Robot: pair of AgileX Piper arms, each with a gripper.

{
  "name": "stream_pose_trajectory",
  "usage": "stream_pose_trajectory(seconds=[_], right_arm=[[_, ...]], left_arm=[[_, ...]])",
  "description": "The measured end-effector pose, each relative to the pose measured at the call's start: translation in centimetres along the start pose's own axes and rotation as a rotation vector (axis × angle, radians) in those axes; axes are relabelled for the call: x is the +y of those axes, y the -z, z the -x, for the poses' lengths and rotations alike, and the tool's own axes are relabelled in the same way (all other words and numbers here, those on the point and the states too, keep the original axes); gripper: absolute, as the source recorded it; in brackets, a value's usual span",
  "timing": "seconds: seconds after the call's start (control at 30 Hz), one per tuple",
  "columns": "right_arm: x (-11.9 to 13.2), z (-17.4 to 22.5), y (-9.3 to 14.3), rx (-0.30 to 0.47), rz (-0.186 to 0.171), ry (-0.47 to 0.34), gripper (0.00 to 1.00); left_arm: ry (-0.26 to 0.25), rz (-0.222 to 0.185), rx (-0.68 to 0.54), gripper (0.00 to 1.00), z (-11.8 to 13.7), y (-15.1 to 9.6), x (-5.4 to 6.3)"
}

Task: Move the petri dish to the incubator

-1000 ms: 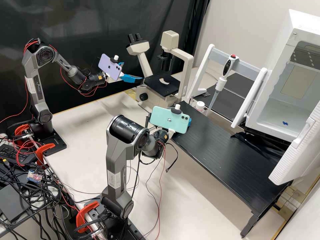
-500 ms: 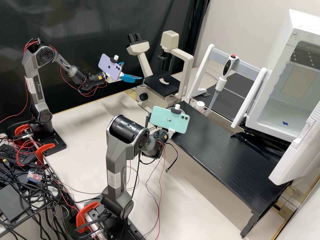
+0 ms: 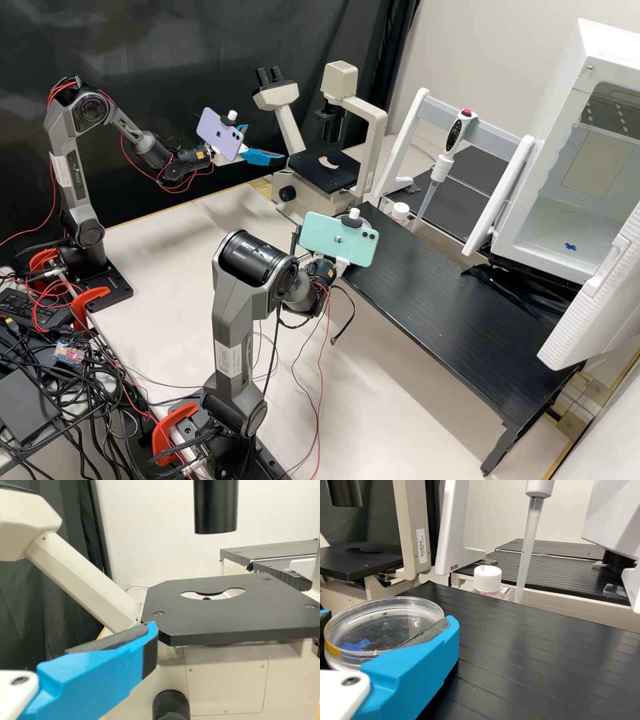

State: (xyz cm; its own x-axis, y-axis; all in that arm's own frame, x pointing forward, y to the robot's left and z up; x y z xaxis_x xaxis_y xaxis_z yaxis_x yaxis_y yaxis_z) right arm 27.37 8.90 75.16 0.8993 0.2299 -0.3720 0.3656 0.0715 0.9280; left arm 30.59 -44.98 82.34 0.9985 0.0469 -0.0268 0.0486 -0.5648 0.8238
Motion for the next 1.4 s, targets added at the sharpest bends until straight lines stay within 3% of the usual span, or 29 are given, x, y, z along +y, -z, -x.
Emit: stream_pose_trajectory(seconds=[0.3, 0.4, 0.5, 0.8, 1.0, 1.17, 1.4], right_arm=[[0.4, 0.6, -0.4, -0.005, 0.002, -0.022, 0.0], [1.3, 1.7, -0.9, -0.015, 0.02, -0.04, 0.0], [2.5, 3.1, -2.0, -0.05, 0.01, -0.079, 0.0], [8.4, 7.5, -6.3, -0.103, -0.047, -0.316, 0.0], [13.0, 9.9, -9.1, -0.134, -0.049, -0.482, 0.0], [16.8, 10.1, -11.0, -0.151, -0.038, -0.571, 0.0], [21.8, 8.2, -12.7, -0.191, -0.007, -0.607, 0.0]], left_arm=[[0.0, 0.0, 0.0, 1.0, 0.0, 0.0, 0.0], [0.0, 0.0, 0.0, 1.0, 0.0, 0.0, 0.0], [0.0, 0.0, 0.0, 1.0, 0.0, 0.0, 0.0], [0.0, 0.0, 0.0, 1.0, 0.0, 0.0, 0.0], [0.0, 0.0, 0.0, 1.0, 0.0, 0.0, 0.0], [0.0, 0.0, 0.0, 1.0, 0.0, 0.0, 0.0], [0.0, 0.0, 0.0, 1.0, 0.0, 0.0, 0.0]])
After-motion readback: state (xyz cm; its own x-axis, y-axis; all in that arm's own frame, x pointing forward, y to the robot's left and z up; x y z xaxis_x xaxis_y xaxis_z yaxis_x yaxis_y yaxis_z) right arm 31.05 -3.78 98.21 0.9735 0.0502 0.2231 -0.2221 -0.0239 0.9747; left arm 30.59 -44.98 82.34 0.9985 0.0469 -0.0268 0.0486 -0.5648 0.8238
